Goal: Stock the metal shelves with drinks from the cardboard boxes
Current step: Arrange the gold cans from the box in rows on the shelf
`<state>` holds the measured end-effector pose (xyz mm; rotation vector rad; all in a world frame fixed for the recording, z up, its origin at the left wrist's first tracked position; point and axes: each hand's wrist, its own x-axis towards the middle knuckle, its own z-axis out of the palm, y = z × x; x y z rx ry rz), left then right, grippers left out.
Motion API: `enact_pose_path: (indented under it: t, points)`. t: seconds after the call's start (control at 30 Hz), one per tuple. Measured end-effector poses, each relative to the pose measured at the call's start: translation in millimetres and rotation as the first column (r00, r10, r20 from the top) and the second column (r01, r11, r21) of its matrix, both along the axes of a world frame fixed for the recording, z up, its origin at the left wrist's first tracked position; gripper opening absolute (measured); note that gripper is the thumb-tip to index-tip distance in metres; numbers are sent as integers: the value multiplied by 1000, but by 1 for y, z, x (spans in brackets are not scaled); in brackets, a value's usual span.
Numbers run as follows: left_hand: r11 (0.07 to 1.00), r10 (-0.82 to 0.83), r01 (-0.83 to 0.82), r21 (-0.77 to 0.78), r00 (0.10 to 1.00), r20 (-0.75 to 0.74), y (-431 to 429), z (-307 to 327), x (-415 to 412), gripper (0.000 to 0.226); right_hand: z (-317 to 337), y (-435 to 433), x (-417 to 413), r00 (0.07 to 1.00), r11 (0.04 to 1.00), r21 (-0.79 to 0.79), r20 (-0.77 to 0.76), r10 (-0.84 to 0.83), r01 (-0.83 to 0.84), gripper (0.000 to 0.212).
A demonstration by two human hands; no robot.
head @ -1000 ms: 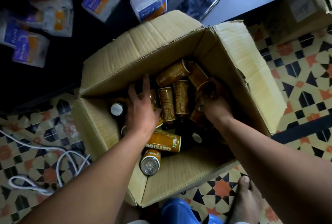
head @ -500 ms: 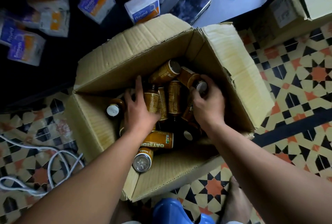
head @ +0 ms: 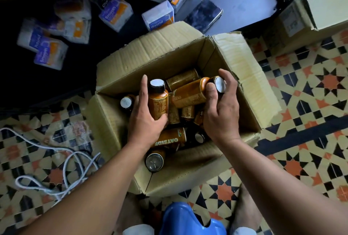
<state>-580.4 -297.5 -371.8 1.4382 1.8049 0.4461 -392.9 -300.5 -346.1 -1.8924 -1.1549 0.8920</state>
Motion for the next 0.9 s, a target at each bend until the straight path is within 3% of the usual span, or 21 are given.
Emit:
enact_pose_path:
  t: [0.2,0.33,0.57,0.77,0.9]
  points:
    - [994,-18,7,105,994,105,9,65,4,109,63,20,6,971,985,93,-204,-125,146,33]
    - [982,-49,22,187,989,142,21,125,4,110,117,30,18,940,995,81,-339,-30,61,38]
    - [932,-108,61,358,988,114,32,294,1,108,270,36,32,944,987,127,-302,136,-102,44]
    - [920,-91,29,390,986,140,16,458,-6,105,427,32,28,952,966,179,-210,222,-186,42]
    - [901,-77,0,434,984,160,-4,563,-12,106,535,26,22,949,936,269,-153,275,-228,56]
